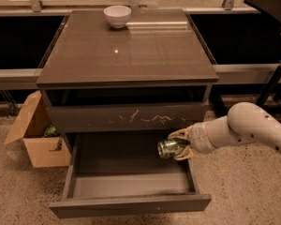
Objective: Pick green can from middle drawer and place on counter
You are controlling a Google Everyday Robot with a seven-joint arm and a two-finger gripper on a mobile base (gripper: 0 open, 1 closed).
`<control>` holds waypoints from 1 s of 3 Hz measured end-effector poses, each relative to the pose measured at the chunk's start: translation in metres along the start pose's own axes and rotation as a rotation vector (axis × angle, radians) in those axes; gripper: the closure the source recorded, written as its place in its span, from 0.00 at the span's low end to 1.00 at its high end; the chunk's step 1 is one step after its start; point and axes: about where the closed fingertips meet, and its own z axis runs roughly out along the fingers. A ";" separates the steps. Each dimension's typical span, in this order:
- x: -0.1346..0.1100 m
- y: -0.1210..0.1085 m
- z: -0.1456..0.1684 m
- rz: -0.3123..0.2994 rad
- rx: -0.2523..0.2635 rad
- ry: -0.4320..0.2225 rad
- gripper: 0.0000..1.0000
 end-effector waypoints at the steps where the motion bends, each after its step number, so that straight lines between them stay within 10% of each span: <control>1: 0.000 0.000 0.000 0.000 0.000 0.000 1.00; 3: -0.024 -0.043 -0.085 -0.074 0.191 -0.056 1.00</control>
Offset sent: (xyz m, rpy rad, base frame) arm 0.0033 -0.0195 0.0651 0.0818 -0.1329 -0.0255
